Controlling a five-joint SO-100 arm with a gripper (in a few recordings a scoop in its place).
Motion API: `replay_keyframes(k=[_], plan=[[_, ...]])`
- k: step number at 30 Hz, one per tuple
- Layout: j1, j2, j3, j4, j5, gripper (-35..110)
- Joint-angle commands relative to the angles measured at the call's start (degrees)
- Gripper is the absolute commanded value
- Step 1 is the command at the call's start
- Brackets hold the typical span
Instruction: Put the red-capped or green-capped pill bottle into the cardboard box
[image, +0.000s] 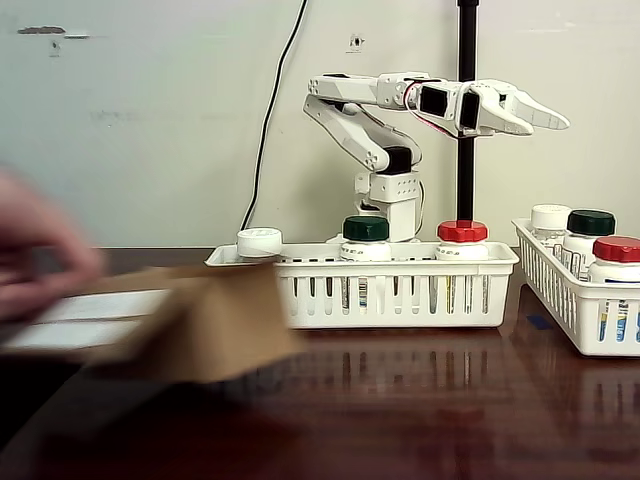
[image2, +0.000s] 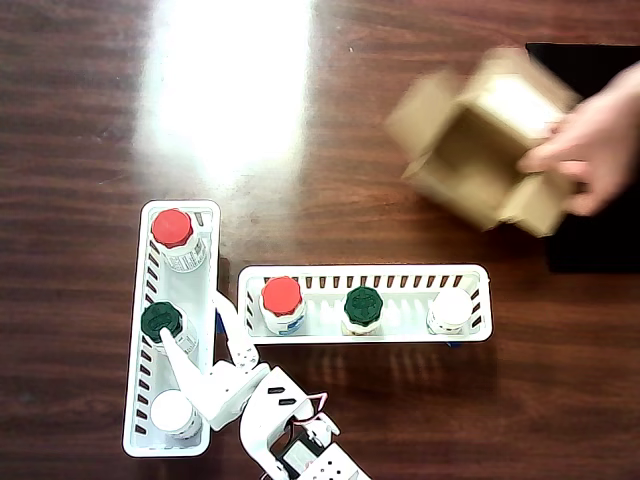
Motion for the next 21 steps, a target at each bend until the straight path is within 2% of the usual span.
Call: replay_keyframes(k=[1,21], plan=[[0.1,3.1,0.0,-0.7,1.0,59],[-0.3,16.9,8.8,4.8,2.5,59]])
